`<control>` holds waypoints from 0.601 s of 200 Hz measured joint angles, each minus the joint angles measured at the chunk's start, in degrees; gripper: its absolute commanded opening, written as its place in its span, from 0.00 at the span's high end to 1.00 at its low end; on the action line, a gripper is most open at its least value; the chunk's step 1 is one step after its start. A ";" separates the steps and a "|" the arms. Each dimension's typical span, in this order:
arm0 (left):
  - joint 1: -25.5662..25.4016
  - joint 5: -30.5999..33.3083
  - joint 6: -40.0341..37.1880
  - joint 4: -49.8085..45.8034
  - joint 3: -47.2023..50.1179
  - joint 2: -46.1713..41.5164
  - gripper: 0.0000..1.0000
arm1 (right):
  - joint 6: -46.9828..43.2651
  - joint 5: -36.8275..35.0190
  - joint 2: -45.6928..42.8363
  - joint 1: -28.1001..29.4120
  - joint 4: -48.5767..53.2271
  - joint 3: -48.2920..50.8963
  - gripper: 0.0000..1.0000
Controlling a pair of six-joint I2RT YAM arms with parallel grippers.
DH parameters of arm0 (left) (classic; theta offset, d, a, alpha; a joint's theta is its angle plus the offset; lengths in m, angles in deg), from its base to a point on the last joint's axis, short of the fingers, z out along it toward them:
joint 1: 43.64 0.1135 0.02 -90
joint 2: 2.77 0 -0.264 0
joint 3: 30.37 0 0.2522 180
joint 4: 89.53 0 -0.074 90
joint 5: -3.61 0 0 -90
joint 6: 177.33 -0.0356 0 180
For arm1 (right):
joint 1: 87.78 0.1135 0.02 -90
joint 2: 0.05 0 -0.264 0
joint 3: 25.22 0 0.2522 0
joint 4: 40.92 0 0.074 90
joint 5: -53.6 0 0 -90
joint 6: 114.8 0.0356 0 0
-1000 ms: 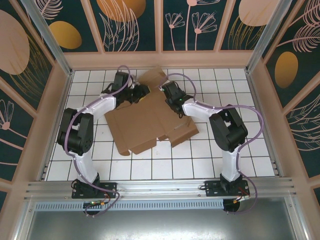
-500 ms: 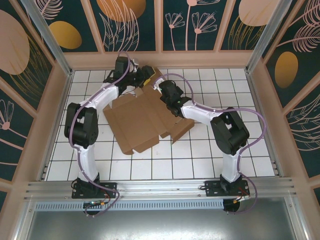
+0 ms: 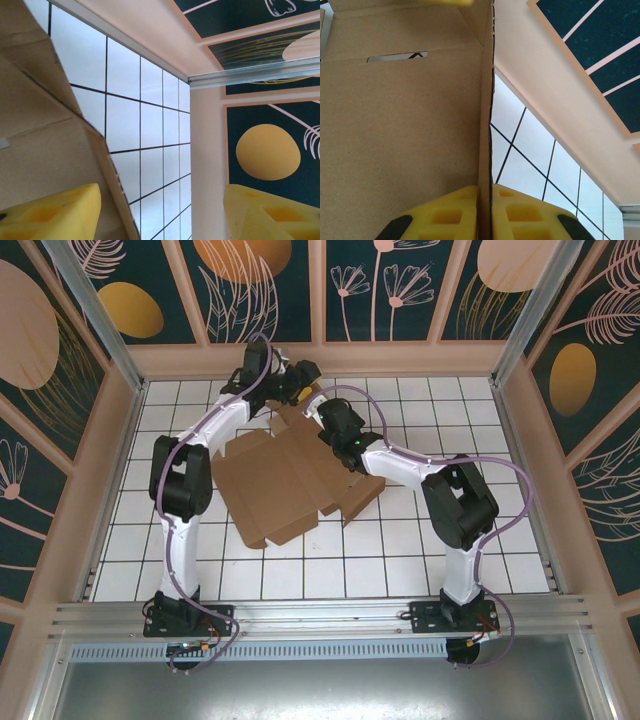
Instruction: Fold the paper box
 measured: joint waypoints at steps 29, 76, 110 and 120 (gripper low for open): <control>-0.85 -0.46 -0.02 -2.38 -4.00 3.74 0.40 | 0.00 0.02 0.00 0.35 -0.04 0.00 0.87; -1.05 -0.48 -0.55 -8.33 -5.40 5.35 0.48 | -0.07 -0.02 0.00 0.85 -0.15 0.00 0.87; -1.05 -0.39 -0.96 -9.90 -6.64 5.44 0.61 | -0.50 -0.09 0.00 1.18 -0.33 0.00 0.87; -1.05 -0.39 -0.92 -10.01 -7.43 5.57 0.67 | -0.76 -0.26 0.00 1.33 -0.46 0.00 0.87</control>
